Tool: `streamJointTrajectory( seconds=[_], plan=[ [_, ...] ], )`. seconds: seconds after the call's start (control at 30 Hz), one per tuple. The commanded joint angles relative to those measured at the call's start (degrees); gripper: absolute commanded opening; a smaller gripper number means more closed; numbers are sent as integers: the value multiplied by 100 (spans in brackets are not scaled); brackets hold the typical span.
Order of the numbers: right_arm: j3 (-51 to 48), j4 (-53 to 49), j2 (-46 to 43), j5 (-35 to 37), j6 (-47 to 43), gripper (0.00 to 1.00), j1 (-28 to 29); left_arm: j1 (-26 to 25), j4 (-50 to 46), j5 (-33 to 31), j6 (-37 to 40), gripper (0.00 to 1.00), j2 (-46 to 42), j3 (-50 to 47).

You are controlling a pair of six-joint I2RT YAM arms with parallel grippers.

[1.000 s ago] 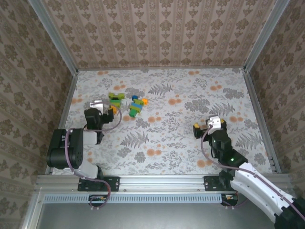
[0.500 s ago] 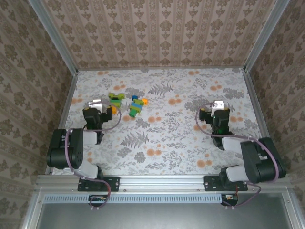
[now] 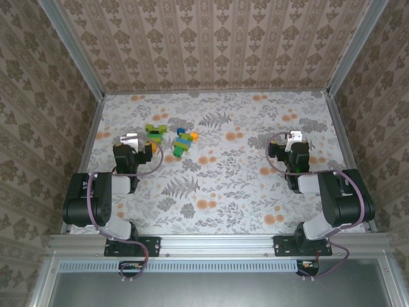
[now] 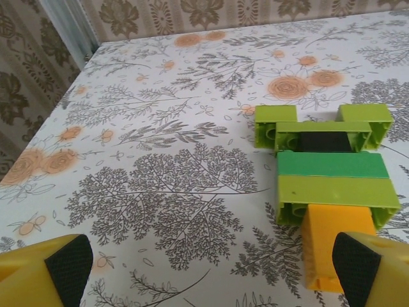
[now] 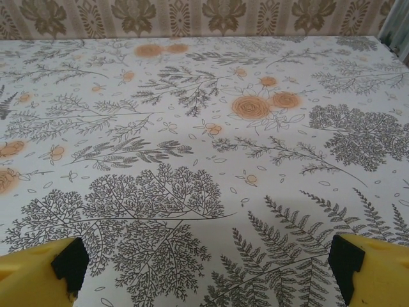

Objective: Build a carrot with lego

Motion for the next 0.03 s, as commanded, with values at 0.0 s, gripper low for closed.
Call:
streamJointTrajectory(
  seconds=[0.0],
  plan=[
    [78,38,-19,-140,85,100,-29,42,-6,260,85,100,13,63]
  ],
)
